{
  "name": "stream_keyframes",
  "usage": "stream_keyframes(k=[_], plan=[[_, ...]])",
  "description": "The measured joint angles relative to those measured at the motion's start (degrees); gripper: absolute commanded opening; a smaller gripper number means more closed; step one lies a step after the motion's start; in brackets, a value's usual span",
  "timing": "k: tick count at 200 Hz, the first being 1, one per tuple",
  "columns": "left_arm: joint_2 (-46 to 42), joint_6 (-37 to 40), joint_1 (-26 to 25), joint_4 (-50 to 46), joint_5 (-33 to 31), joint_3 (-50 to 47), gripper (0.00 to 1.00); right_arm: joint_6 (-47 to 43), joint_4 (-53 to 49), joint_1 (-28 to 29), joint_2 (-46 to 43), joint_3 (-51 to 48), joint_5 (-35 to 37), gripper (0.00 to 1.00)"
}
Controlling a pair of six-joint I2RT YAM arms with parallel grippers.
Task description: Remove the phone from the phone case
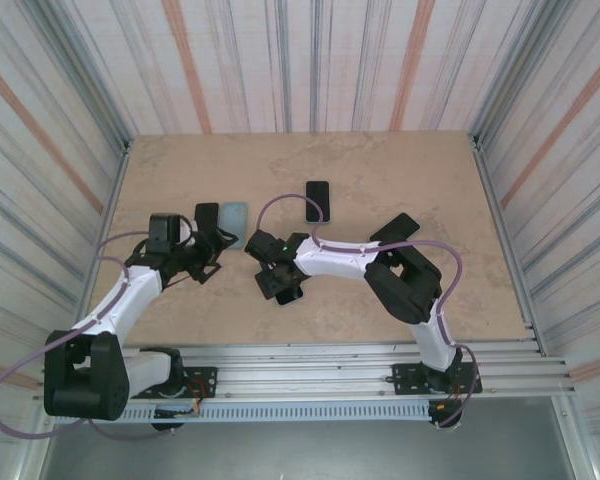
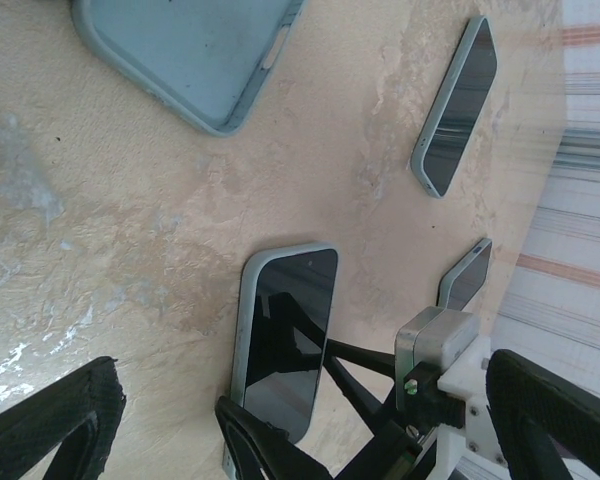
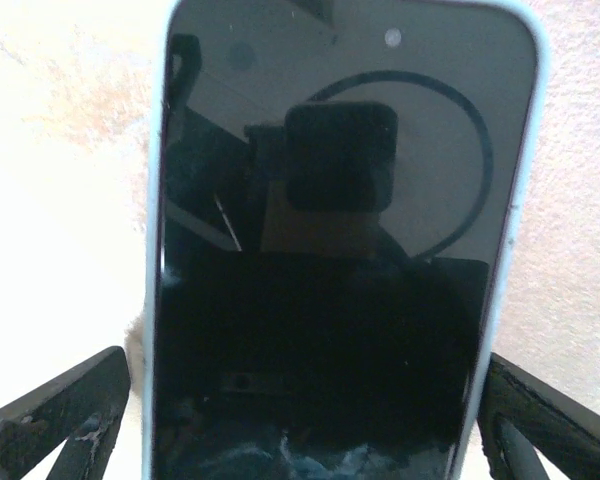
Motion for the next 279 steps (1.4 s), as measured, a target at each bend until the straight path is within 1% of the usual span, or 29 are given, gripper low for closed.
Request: stream_keyframes(k=[22, 53, 74, 112, 130, 139, 185, 197, 215, 241, 279], plan=[[0.0, -0.02, 0.0, 0.52, 0.0, -1.01, 0.97, -0.22, -1.14, 0.11, 0.09, 0.33, 0.61, 0.87], [0.02, -0.22, 0.0, 1.2, 0.0, -1.68, 0.97, -0.33, -1.44, 0.31, 0.26, 0.52, 0.83, 0.79], [0.02, -0.22, 0.0, 1.44, 0.0, -1.75, 0.96, -0.26, -1.49, 0.33, 0.28, 0.52, 0.94, 0.76], [0.09, -0.22, 0.0, 2.34, 0.5, -1.75, 0.95, 0.13, -0.5, -0.42, -0.2, -0.24, -0.42, 0.61], [0.37, -0.2, 0.0, 2.91, 1.01, -1.75, 0.94, 0.33, 0.94, -1.14, -1.2, -1.55, -1.81, 0.48], [0.76, -0.2, 0.0, 3.17, 1.11, -1.75, 0.93, 0.33, 1.79, -1.51, -1.73, -2.36, -2.29, 0.45], [3.06, -0.11, -1.73, 5.7, 2.4, -1.07, 0.86, 1.05, 6.69, -4.13, -5.49, -7.63, -3.65, 0.43], [3.82, 0.09, -2.62, 6.47, 2.4, -0.13, 0.83, 1.75, 8.63, -5.09, -7.21, -9.57, -4.55, 0.43], [5.05, 0.74, -4.07, 7.5, 2.43, 2.01, 0.81, 3.02, 12.28, -6.64, -10.08, -12.09, -7.32, 0.43], [7.67, 1.92, -5.68, 8.39, 2.4, 5.55, 0.75, 4.11, 16.83, -8.24, -12.85, -12.48, -10.43, 0.43], [11.74, 4.37, -8.13, 8.04, 2.32, 11.39, 0.69, 4.92, 21.92, -8.5, -15.89, -12.48, -13.79, 0.43]])
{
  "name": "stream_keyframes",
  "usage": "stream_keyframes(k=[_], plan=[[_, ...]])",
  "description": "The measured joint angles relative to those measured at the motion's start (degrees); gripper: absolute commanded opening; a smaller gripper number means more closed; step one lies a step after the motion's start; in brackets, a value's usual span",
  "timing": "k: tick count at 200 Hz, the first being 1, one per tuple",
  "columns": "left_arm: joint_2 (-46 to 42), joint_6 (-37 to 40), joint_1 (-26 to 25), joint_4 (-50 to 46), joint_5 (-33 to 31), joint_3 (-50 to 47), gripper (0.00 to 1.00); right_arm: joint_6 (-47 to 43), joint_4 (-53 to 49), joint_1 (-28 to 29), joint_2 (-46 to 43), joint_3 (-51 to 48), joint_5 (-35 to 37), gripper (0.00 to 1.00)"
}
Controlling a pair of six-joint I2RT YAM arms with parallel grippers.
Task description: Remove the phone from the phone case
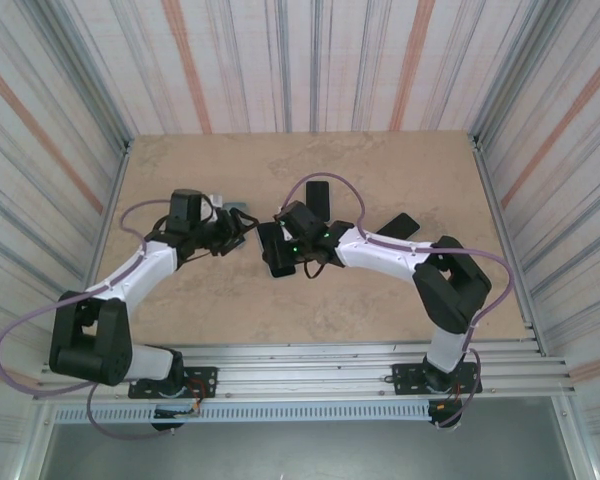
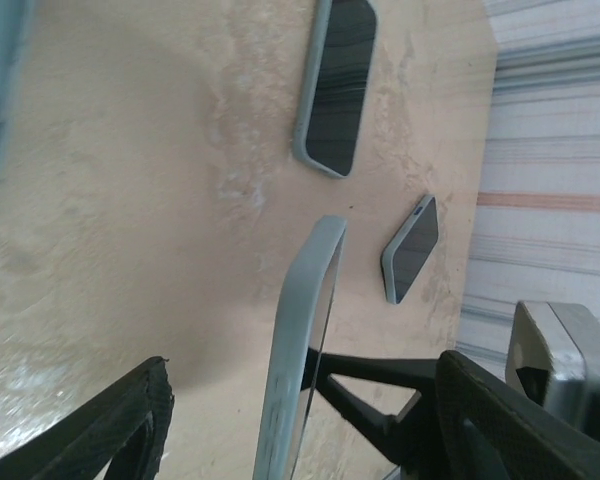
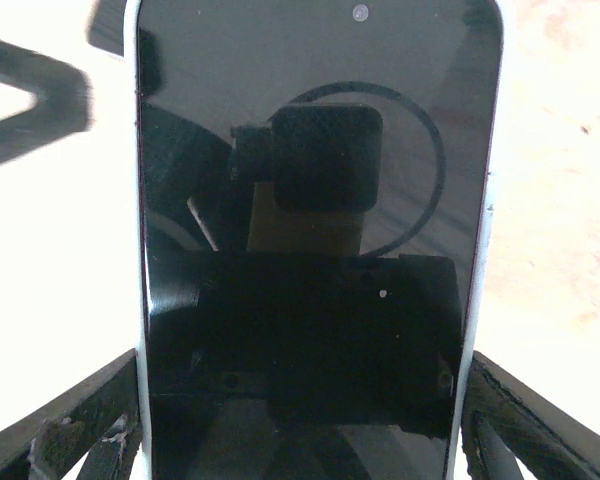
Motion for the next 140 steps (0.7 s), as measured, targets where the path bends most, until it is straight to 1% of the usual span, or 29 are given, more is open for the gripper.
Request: stream_keyframes(k=[34, 52, 79, 113, 132, 140], plan=[[2.45, 2.34, -1.88, -1.29, -0.09, 4.81, 0.6, 1.11, 1.75, -0.92, -1.31, -0.04, -2.38, 0.43], [3.82, 3.17, -2.38, -1.95, -0.11, 6.21, 0.51, 1.44, 2.43, -1.6, -2.19, -0.63, -2.93, 0.43], [5.33, 3.72, -2.86, -2.84, -0.11, 7.15, 0.43, 2.32, 3.54, -2.36, -3.65, -1.88, -3.82, 0.43], [6.51, 4.11, -3.34, -2.75, 0.11, 8.59, 0.26, 2.84, 4.9, -3.04, -4.5, -2.99, -5.11, 0.43], [7.08, 4.13, -3.52, -2.69, 0.37, 9.27, 0.2, 2.82, 5.09, -3.3, -4.52, -2.99, -5.75, 0.43], [7.26, 4.13, -3.69, -2.62, 0.63, 9.49, 0.15, 2.82, 5.11, -3.48, -4.52, -2.99, -6.16, 0.44]])
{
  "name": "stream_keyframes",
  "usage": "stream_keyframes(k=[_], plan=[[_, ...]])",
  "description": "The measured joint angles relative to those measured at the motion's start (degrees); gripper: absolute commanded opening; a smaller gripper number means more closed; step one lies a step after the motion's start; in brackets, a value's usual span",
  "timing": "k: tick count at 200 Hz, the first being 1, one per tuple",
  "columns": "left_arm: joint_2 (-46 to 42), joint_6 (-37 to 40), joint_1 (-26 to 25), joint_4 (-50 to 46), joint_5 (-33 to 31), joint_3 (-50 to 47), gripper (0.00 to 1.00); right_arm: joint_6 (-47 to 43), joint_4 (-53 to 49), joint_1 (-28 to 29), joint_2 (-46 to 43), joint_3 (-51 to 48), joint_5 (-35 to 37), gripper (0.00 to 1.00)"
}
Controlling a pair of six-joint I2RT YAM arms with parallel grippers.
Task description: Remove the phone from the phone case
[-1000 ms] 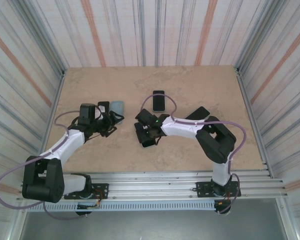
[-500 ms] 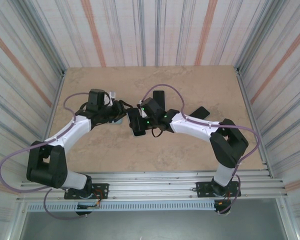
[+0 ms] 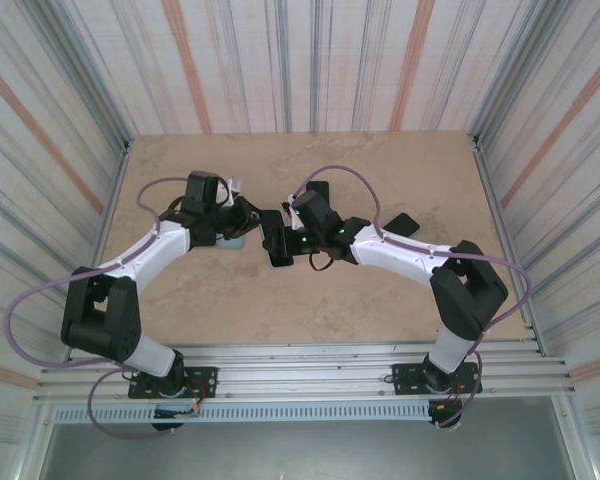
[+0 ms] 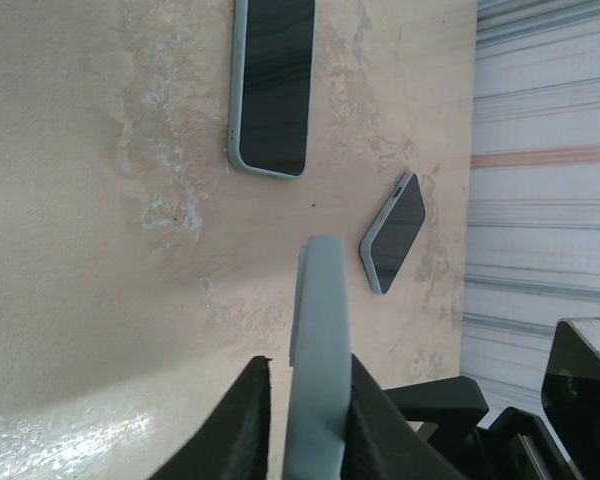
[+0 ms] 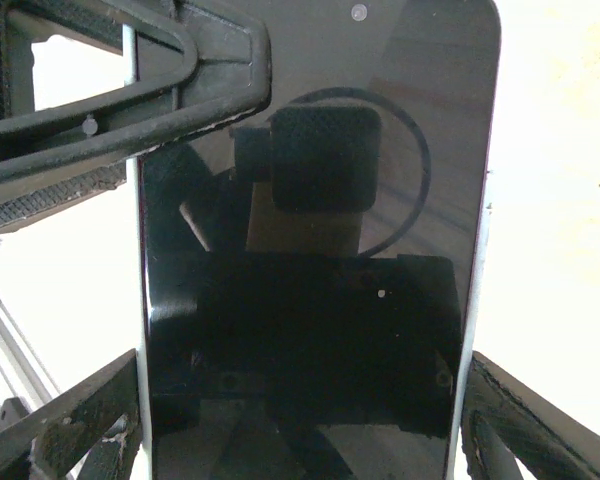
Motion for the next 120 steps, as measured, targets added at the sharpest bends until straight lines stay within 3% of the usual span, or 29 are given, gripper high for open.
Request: stream_keyframes(k=[27, 80, 120], plan=[[0.24, 0.22, -0.07, 1.29, 0.35, 0.17, 0.09, 0.22, 0.04, -0.83, -0.68, 0.0, -1.66, 0.48], [0.22, -2.4, -0.15, 2.21, 0.57, 1.88, 0.07, 0.17, 0.35, -1.9, -2.43, 0.0, -1.77, 0.81], [0.17, -8.26, 0.83, 6.58, 0.44, 2.67, 0.08, 1.53, 2.56, -3.63, -6.58, -1.68, -1.68, 0.84]])
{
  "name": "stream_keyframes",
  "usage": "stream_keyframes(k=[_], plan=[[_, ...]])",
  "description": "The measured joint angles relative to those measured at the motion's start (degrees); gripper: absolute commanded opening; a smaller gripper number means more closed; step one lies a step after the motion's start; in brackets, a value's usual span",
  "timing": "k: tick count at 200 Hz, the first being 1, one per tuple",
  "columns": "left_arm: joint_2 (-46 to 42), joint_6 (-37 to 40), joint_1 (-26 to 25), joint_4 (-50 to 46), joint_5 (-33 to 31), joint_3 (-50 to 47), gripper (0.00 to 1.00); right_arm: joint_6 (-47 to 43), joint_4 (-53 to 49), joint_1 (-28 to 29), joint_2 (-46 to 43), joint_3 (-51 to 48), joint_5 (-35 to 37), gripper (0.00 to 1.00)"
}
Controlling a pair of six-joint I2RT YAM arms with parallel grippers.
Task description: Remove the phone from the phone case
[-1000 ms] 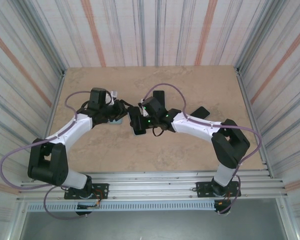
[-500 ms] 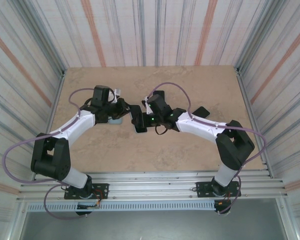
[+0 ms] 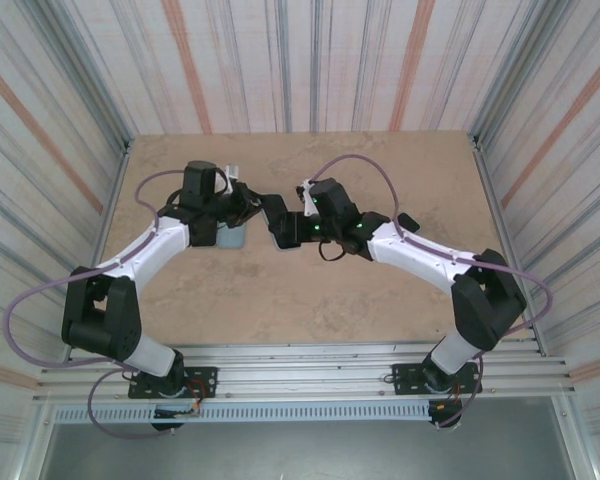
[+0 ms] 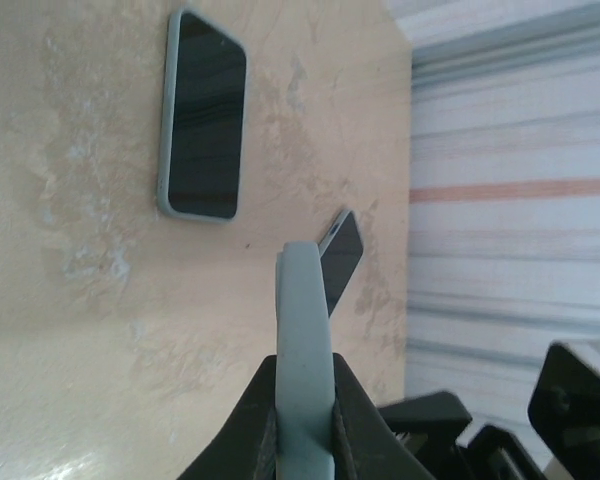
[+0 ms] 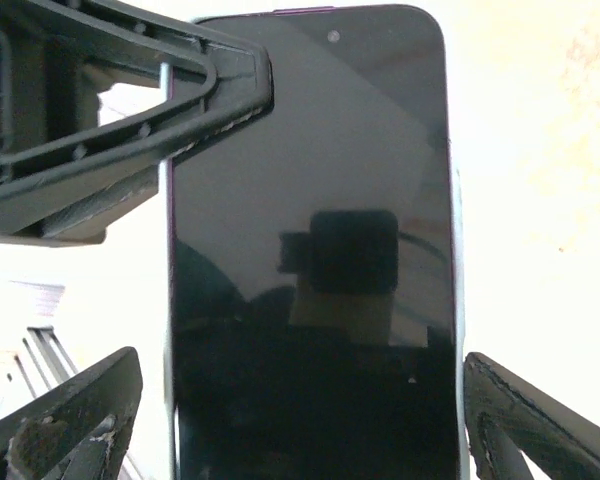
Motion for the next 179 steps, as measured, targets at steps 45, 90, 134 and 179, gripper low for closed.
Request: stream_keyframes(k=[45, 90, 134, 179], plan=[[0.0, -9.53, 3.43, 8.9, -3.89, 0.33, 0.08, 5.05, 4.52, -1.18, -6.03, -3.26, -0.2, 0.8], [0.0, -17.57, 4.42, 15.3, -5.38, 3.21, 0.09, 13.0, 13.97, -2.47, -7.89, -8.28, -1.51, 0.65], [0.0, -23.04, 4.26, 19.76, -5.51, 3.76, 0.09, 21.24, 30.18, -2.56, -7.19, -12.13, -2.14, 0.53], [0.02, -25.62, 3.32, 21.09, -5.55, 3.78, 0.09, 28.09, 41.53, -3.5, -5.42, -12.83, -2.12, 0.43]])
